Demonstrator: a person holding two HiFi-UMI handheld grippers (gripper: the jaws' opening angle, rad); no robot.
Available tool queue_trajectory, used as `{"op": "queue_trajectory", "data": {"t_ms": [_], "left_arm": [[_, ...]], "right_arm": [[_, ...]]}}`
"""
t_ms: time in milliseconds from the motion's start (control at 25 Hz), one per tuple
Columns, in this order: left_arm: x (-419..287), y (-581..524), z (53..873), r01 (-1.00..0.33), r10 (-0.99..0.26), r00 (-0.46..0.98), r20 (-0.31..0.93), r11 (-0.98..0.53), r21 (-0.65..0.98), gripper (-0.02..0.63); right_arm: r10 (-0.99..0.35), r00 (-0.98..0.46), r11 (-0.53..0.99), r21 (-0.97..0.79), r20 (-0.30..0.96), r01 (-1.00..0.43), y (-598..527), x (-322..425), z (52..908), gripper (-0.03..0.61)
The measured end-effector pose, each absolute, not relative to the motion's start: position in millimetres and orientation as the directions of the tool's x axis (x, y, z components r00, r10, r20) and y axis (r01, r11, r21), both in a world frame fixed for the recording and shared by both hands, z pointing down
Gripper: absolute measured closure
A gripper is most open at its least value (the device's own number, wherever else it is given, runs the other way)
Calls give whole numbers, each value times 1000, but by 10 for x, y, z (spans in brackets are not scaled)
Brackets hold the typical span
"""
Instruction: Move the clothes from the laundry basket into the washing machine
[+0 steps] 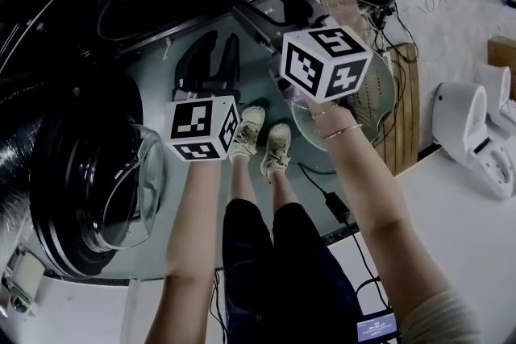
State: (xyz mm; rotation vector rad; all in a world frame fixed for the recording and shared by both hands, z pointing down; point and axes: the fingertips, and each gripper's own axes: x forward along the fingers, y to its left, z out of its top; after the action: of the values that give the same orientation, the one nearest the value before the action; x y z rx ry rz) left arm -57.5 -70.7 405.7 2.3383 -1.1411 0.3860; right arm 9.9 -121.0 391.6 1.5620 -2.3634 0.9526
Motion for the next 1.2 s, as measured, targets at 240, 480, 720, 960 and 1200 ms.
{"op": "queue_trajectory", "data": {"t_ms": [240, 480, 720, 960, 1200], "left_arm": [[-19, -481, 4068, -720, -564, 687, 459, -615, 321, 492], [560, -110, 4164, -634, -446, 754, 482, -688, 354, 492], [1026, 322, 4370, -528, -295, 800, 522, -759, 380, 492], [1283, 501, 4572, -485, -215, 796, 566, -786, 383, 492], [1361, 540, 4677, -456, -178, 785, 594, -814, 359, 492]], "right_arm": [[-811, -319, 86, -440, 490, -894, -404, 958, 3968, 272], [-795, -209, -109, -473, 570, -875, 398, 1514, 4325, 284], [-747, -78, -340, -480, 660, -808, 938, 1913, 4987, 214], [-680, -57, -488, -509, 731, -709, 1199, 2039, 5649, 151], [-574, -40, -638, -478, 818, -604, 1417, 2096, 6407, 60]]}}
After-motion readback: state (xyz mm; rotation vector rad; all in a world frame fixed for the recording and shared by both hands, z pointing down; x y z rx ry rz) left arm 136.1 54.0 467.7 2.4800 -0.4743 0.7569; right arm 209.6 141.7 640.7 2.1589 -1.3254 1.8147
